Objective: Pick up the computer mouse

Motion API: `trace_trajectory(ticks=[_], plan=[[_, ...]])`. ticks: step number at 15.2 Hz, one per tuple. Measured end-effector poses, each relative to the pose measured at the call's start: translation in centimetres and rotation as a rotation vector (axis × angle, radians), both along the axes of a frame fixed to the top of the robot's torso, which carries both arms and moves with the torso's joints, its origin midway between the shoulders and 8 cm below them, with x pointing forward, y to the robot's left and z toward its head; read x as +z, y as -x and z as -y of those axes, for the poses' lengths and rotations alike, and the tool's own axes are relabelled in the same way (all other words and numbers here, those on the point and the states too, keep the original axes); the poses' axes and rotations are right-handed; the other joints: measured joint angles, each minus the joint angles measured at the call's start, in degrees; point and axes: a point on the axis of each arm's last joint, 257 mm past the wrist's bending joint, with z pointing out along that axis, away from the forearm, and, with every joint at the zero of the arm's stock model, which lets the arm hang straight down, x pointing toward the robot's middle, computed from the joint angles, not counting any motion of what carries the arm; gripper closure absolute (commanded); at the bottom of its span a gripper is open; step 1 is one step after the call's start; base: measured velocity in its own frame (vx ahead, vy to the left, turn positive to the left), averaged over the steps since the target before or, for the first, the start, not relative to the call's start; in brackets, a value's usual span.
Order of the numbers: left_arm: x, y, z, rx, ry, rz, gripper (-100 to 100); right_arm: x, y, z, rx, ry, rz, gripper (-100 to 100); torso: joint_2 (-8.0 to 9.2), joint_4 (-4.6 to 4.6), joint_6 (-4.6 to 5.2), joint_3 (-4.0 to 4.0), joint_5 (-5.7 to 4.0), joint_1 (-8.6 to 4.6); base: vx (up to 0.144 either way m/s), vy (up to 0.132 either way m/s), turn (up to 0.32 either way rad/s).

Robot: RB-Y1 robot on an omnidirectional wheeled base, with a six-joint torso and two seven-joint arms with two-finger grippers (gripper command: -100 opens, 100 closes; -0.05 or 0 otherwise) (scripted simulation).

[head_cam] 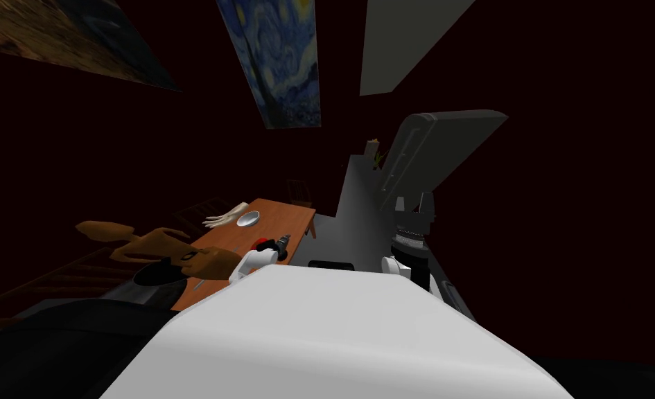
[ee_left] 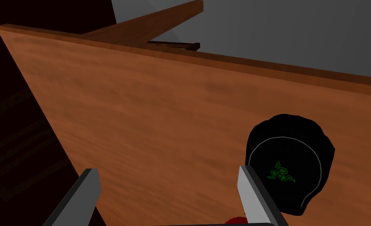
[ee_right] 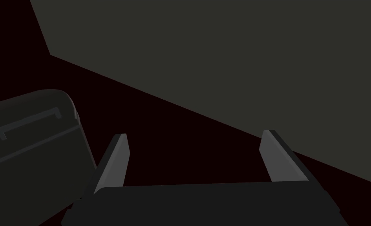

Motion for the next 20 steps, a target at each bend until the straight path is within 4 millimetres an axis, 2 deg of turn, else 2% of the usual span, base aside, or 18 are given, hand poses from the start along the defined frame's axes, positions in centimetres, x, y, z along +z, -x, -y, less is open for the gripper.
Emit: trace_trajectory(ticks=[11, 20], plan=[[-3.8, 5.7, -1.3, 0.01, 0.009, -0.253, -100, 0.0, 0.0, 0.0, 0.0, 0.0, 0.0, 0, -0.02, 0.0, 0.0, -0.01, 0.0, 0.0, 0.036, -0.001, -0.03], [-5.7, 11.0, -2.6, 0.017, 0.016, -0.464, -100, 0.0, 0.0, 0.0, 0.0, 0.0, 0.0, 0, -0.03, 0.0, 0.01, -0.01, 0.0, 0.01, 0.037, 0.001, -0.03]])
